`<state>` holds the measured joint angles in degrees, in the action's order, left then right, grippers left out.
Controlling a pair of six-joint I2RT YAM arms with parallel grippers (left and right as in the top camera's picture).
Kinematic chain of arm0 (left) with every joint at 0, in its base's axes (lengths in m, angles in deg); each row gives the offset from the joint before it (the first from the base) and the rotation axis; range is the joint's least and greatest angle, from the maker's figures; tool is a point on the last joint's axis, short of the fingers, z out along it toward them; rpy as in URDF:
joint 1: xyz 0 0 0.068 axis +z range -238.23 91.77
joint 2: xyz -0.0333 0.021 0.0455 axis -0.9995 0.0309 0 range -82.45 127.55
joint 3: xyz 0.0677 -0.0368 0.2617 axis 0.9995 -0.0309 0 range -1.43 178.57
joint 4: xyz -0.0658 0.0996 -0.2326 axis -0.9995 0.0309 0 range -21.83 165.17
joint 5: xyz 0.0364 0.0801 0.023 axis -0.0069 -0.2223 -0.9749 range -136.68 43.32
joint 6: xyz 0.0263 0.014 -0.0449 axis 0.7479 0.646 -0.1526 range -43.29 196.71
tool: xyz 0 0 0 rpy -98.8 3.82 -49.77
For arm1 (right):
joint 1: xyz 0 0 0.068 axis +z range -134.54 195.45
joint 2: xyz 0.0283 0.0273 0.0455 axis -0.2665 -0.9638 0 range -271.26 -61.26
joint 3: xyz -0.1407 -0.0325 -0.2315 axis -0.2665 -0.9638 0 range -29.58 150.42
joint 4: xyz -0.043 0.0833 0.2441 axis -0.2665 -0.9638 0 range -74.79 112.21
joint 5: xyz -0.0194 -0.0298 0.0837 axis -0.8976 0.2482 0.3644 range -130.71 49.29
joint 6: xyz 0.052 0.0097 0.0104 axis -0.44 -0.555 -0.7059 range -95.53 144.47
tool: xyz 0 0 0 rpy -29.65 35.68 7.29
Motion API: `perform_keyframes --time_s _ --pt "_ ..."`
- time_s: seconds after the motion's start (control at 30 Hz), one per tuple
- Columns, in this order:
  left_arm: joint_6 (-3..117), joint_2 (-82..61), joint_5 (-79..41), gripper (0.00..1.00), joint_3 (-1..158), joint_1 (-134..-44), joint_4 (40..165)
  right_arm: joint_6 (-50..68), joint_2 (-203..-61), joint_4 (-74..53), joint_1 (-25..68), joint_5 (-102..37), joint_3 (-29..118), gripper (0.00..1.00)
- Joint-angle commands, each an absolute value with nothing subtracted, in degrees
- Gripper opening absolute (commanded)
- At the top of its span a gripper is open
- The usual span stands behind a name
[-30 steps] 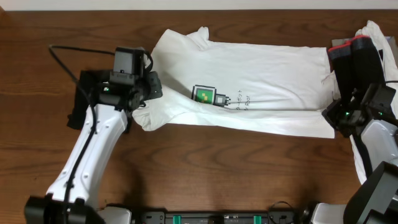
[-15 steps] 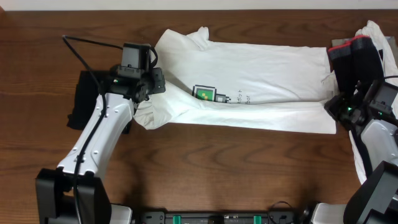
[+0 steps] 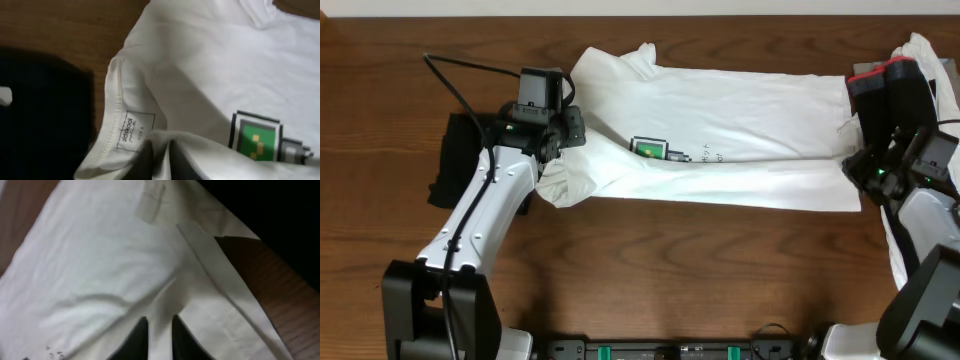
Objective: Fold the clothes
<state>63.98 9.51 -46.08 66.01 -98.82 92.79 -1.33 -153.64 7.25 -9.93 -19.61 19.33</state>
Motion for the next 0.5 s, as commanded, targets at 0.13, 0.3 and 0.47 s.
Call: perform_keyframes --time_s 0.13,0.3,0.47 --pt "64.48 9.60 -50.85 0.70 67.50 -98.36 92.72 -1.59 -153.73 8.98 -10.08 -15.82 20.27 0.36" --pt "64.41 7.50 -50.39 0.71 67.56 -97.90 98.84 -0.70 -152.55 7.23 -10.19 -9.07 20.27 0.40" --pt "62.75 4.62 -44.29 0.70 67.56 -97.94 109.64 3.17 -148.29 1.87 -10.06 -6.78 20.27 0.42"
